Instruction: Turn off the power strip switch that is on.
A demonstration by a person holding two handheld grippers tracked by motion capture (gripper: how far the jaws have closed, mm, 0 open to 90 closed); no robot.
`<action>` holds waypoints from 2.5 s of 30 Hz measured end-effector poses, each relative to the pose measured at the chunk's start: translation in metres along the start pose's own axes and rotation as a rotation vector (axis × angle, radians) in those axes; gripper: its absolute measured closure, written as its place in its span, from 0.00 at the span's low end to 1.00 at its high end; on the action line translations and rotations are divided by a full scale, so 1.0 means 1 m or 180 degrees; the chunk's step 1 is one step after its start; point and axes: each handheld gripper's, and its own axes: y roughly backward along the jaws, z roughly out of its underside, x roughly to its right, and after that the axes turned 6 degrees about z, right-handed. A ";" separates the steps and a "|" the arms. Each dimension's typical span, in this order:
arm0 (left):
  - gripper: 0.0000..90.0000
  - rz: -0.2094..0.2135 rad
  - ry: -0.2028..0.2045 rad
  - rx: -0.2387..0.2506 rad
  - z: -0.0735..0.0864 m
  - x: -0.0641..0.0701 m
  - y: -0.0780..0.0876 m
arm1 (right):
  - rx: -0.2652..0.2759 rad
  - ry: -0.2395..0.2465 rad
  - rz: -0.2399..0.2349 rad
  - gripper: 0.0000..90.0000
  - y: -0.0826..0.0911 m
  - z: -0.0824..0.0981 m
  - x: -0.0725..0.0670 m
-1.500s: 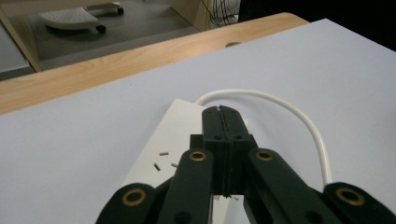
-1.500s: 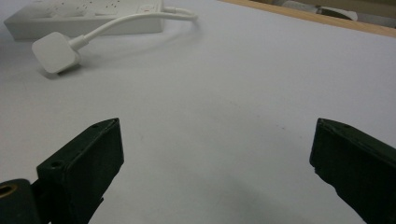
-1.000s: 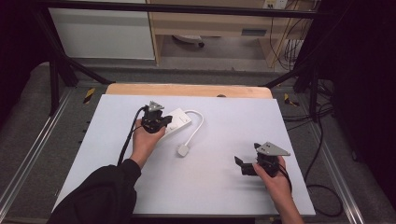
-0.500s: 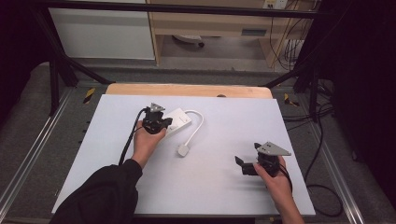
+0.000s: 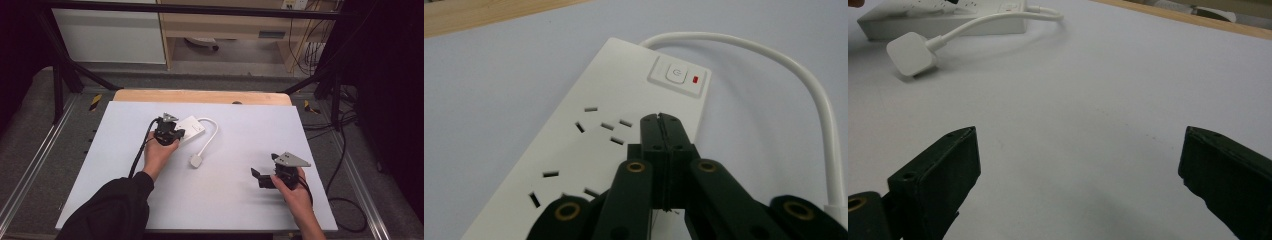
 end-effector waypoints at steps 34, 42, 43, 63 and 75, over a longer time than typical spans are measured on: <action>1.00 0.0010 -0.0026 0.0004 0.005 0.002 -0.003 | -0.0025 0.0045 -0.0018 0.04 -0.001 0.000 -0.001; 1.00 0.0000 -0.0028 0.0028 0.007 0.002 -0.003 | -0.0031 0.0044 -0.0027 0.04 -0.001 0.000 -0.001; 1.00 -0.0006 -0.0028 0.0028 0.007 0.002 -0.003 | -0.0033 0.0042 -0.0029 0.04 -0.001 0.000 -0.001; 1.00 -0.0015 -0.0005 -0.0023 0.009 -0.003 -0.002 | -0.0044 0.0066 -0.0039 0.04 -0.001 0.001 -0.002; 1.00 0.0005 0.0000 0.0013 0.010 -0.004 -0.002 | -0.0053 0.0065 -0.0046 0.04 -0.002 0.001 -0.002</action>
